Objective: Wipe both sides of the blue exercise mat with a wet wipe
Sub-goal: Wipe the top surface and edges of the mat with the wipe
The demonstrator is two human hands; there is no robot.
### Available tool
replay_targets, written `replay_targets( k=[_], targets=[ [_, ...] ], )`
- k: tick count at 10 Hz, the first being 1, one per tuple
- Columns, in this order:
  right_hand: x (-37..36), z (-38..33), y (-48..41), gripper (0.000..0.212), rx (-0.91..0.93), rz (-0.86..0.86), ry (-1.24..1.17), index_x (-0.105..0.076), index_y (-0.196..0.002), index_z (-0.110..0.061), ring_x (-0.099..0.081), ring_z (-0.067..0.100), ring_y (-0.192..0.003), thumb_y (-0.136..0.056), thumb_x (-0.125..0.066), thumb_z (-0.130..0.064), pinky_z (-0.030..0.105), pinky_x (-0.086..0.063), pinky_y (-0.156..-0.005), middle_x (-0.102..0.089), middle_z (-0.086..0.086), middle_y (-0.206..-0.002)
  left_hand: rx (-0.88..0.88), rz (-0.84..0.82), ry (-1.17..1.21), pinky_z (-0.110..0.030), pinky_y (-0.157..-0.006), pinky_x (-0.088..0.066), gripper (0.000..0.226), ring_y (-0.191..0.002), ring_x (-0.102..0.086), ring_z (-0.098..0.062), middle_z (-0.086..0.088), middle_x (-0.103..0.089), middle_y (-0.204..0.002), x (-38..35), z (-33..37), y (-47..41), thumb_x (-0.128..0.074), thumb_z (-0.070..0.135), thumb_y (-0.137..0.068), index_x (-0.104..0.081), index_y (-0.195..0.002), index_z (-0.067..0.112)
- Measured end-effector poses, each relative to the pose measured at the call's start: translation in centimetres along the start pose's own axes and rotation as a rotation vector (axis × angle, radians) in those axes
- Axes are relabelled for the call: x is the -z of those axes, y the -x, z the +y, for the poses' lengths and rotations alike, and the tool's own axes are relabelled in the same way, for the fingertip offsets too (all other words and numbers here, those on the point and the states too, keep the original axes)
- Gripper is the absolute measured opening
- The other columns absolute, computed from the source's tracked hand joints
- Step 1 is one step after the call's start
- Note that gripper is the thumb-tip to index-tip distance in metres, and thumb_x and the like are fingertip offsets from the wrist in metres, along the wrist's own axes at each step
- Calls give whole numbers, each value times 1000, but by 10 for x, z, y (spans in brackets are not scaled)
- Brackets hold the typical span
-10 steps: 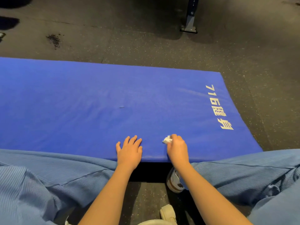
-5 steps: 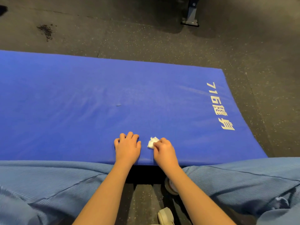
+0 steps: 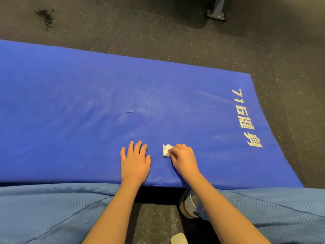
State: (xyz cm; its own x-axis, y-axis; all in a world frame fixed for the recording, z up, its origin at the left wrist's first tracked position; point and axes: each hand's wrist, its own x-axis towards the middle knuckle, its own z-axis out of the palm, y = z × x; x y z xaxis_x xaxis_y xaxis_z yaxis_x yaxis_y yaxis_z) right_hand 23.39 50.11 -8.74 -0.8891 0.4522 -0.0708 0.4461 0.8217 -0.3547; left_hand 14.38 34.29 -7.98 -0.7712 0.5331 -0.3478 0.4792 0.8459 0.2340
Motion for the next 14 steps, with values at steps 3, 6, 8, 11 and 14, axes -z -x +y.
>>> replay_targets(
  k=[3, 6, 8, 11, 14],
  targets=[
    [3, 3, -36, 29, -313, -186, -88, -68, -99, -3, -55, 27, -100, -88, -41, -8, 25, -36, -73, -62, 12, -106, 9, -3, -2, -46, -119, -2, 49, -150, -4, -20, 6, -20, -160, -1, -1, -1, -29, 39, -102, -30, -150, 26],
    [-2, 28, -58, 21, -388, -73, 11, -68, -86, -8, -59, 30, -93, -90, -48, -3, 26, -40, -63, -66, 15, -110, 6, 3, 11, -47, -119, -2, 49, -150, -6, -21, 4, -22, -159, -2, -1, -1, -30, 39, -102, -32, -149, 25],
    [2, 1, -24, 37, 124, -118, -200, -62, -63, -6, -65, 28, -83, -92, -56, -29, 29, -53, -60, -71, 8, -85, 9, -2, 5, -47, -119, -2, 49, -150, -6, -20, 5, -22, -159, -2, 2, -1, -30, 40, -102, -31, -149, 26],
    [5, -28, 10, 19, 21, -229, -150, -63, -70, -5, -49, 26, -79, -85, -59, -16, 36, -40, -60, -58, 8, -74, 15, -9, -15, -46, -120, -2, 49, -150, -5, -19, 6, -19, -160, 2, 1, -1, -28, 41, -103, -28, -150, 27],
    [19, -39, 34, 28, -86, -122, -63, -54, -63, 3, -53, 37, -70, -87, -55, -12, 34, -29, -55, -53, 19, -76, 7, 3, 26, -46, -119, -5, 44, -149, -7, -18, 8, -23, -158, 4, -2, -1, -29, 35, -104, -33, -147, 28]
  ],
)
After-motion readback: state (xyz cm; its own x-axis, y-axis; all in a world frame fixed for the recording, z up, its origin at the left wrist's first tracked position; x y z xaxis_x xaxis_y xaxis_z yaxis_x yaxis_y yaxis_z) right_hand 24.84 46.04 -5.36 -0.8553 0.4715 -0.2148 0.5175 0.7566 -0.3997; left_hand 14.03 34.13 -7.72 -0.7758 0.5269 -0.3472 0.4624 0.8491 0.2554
